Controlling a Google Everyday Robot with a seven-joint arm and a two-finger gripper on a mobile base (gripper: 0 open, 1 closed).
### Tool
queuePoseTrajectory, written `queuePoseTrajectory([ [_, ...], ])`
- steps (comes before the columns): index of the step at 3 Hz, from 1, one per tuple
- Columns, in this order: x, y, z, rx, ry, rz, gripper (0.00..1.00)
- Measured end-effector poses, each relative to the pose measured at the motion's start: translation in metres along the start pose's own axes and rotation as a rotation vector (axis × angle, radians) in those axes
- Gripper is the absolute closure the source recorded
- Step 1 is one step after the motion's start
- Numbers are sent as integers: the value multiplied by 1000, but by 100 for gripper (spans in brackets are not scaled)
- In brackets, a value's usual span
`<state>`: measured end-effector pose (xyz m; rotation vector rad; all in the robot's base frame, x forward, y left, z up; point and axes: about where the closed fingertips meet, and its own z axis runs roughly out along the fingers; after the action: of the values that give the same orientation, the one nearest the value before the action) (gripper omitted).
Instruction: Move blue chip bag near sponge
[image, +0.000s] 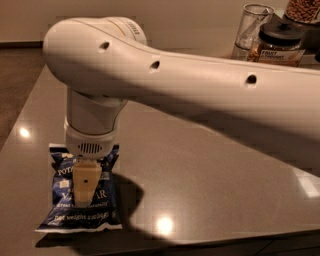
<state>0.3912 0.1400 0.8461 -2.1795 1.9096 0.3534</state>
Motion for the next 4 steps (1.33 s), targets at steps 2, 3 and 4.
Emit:
queuePoseTrajectory([
  [2, -6, -4, -26, 27, -26, 13, 72],
  [3, -3, -22, -69, 97, -75, 50, 100],
  [4, 5, -40, -93, 153, -91, 100, 100],
])
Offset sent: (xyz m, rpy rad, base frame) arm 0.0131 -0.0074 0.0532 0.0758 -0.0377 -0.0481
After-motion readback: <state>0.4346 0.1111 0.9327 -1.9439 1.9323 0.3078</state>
